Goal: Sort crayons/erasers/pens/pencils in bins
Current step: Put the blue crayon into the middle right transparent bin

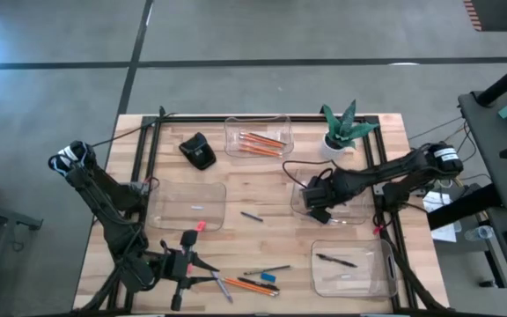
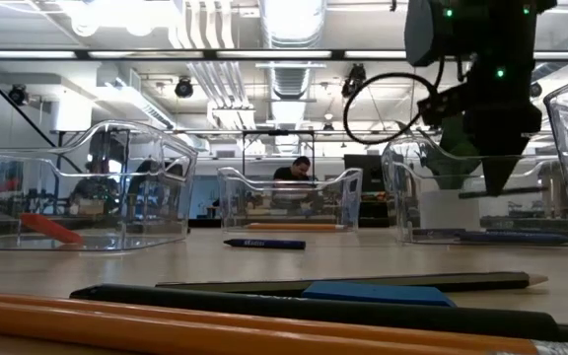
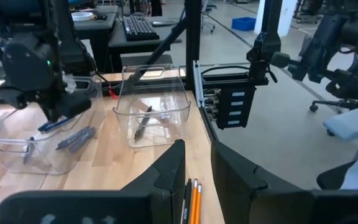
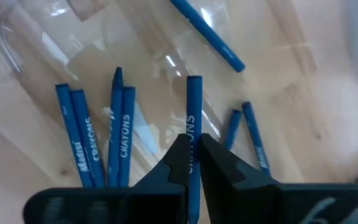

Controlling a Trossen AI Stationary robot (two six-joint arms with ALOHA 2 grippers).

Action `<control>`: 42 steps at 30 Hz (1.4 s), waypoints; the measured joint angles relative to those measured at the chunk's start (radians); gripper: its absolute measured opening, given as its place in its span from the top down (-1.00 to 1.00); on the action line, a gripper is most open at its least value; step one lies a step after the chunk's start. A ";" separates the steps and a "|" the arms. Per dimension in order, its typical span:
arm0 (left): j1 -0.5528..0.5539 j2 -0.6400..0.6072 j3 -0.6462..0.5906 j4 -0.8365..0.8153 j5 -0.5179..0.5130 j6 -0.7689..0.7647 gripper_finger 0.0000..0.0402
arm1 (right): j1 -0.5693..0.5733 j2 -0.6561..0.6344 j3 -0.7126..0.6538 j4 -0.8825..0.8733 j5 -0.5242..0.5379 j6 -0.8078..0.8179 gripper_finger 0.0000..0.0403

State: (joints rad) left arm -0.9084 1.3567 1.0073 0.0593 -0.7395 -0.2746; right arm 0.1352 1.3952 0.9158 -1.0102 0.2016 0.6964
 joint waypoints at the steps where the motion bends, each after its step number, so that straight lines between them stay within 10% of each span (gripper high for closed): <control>1: 0.001 0.000 0.000 0.000 0.000 0.000 0.70 | 0.000 0.000 -0.011 0.015 0.000 0.000 0.94; 25: 0.006 0.000 0.000 0.000 0.000 -0.002 0.70 | 0.000 0.000 -0.090 0.180 0.000 0.000 0.60; 35: 0.008 0.000 0.000 0.001 0.000 -0.002 0.70 | -0.005 -0.029 0.111 -0.069 0.049 0.011 0.57; 42: 0.011 0.000 0.000 0.001 0.000 -0.004 0.70 | 0.016 -0.029 0.217 0.303 0.111 -0.153 0.57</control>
State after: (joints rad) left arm -0.8978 1.3567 1.0069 0.0605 -0.7399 -0.2789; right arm 0.1508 1.3664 1.1329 -0.7074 0.3128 0.5432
